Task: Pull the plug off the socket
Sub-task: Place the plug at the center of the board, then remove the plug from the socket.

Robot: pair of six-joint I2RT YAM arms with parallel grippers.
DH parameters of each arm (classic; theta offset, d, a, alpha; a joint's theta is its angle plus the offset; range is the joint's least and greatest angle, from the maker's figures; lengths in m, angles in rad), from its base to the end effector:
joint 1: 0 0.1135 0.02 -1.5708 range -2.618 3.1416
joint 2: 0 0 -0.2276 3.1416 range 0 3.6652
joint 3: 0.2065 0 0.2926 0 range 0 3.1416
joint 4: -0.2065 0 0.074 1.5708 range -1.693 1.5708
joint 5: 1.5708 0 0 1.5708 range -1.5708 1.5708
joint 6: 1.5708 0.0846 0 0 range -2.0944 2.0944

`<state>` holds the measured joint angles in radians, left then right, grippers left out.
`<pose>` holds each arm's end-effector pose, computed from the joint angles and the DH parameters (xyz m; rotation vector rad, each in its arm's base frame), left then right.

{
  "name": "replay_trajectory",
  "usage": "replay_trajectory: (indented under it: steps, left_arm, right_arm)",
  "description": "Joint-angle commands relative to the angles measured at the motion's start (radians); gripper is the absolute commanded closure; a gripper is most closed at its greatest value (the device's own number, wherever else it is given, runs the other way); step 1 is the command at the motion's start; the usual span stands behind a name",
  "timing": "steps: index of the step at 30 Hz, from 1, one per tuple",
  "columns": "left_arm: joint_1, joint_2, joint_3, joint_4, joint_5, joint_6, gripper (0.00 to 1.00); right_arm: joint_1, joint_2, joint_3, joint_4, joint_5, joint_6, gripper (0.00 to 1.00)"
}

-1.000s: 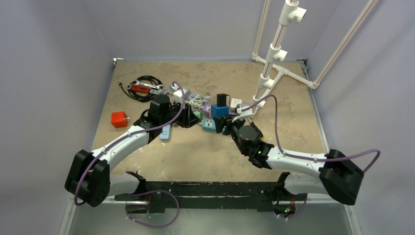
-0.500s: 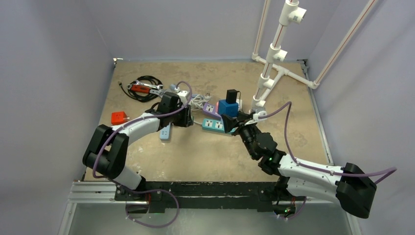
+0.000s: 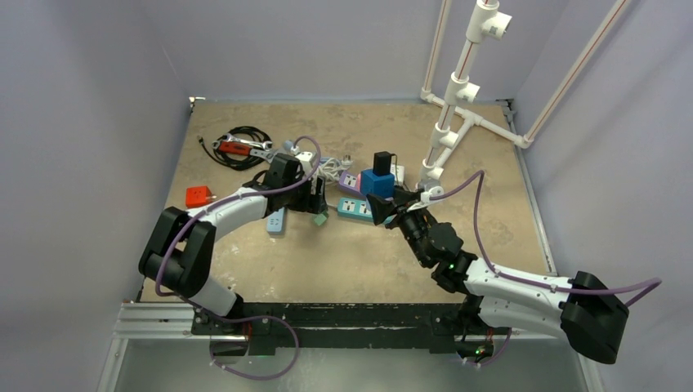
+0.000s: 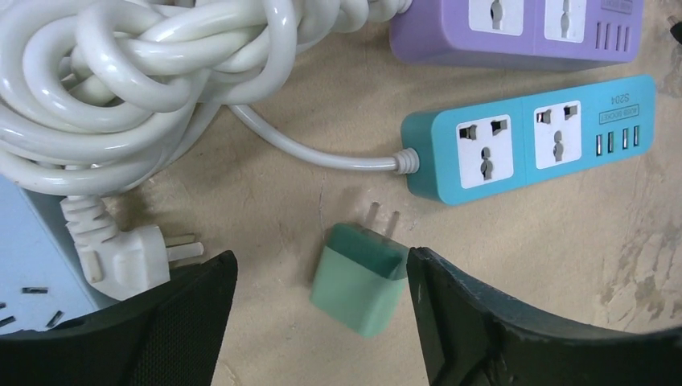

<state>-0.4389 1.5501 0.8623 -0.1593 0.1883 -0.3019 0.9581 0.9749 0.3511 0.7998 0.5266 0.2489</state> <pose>0.3361 -0.1753 0.0879 0.2577 2.4638 -0.5571 0.2100 0.2248 0.2090 -0.0627 1.4473 0.6280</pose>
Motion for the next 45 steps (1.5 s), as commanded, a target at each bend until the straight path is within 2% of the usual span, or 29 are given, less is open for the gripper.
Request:
replay_trajectory:
  steps: [1, 7, 11, 14, 18, 20, 31, 45]
  left_arm:
    - [0.002, -0.064, 0.042, -0.001, -0.043, 0.015, 0.23]
    - [0.002, -0.264, 0.004, 0.054, -0.055, 0.065, 0.20]
    - [-0.003, -0.418, -0.043, 0.130, 0.076, 0.122, 0.19]
    - [-0.043, -0.490, -0.066, 0.182, 0.202, 0.177, 0.20]
    - [-0.103, -0.485, -0.069, 0.190, 0.345, 0.216, 0.20]
    - [-0.115, -0.466, -0.057, 0.176, 0.369, 0.222, 0.20]
    - [-0.142, -0.387, -0.045, 0.162, 0.344, 0.201, 0.20]
    - [-0.148, -0.380, -0.042, 0.126, 0.273, 0.210, 0.20]
  right_arm:
    - [-0.001, -0.040, 0.003, 0.130, -0.039, -0.014, 1.00]
    - [-0.006, -0.079, 0.008, 0.123, -0.137, -0.008, 1.00]
    - [-0.039, -0.084, 0.059, 0.038, -0.240, 0.024, 1.00]
    - [-0.094, -0.076, 0.075, 0.020, -0.372, 0.061, 1.00]
    - [-0.182, -0.052, 0.083, 0.027, -0.534, 0.127, 1.00]
    - [-0.220, -0.043, 0.076, 0.048, -0.597, 0.152, 1.00]
    - [-0.268, 0.016, 0.042, 0.195, -0.802, 0.207, 1.00]
    - [-0.276, 0.015, 0.039, 0.226, -0.870, 0.226, 1.00]
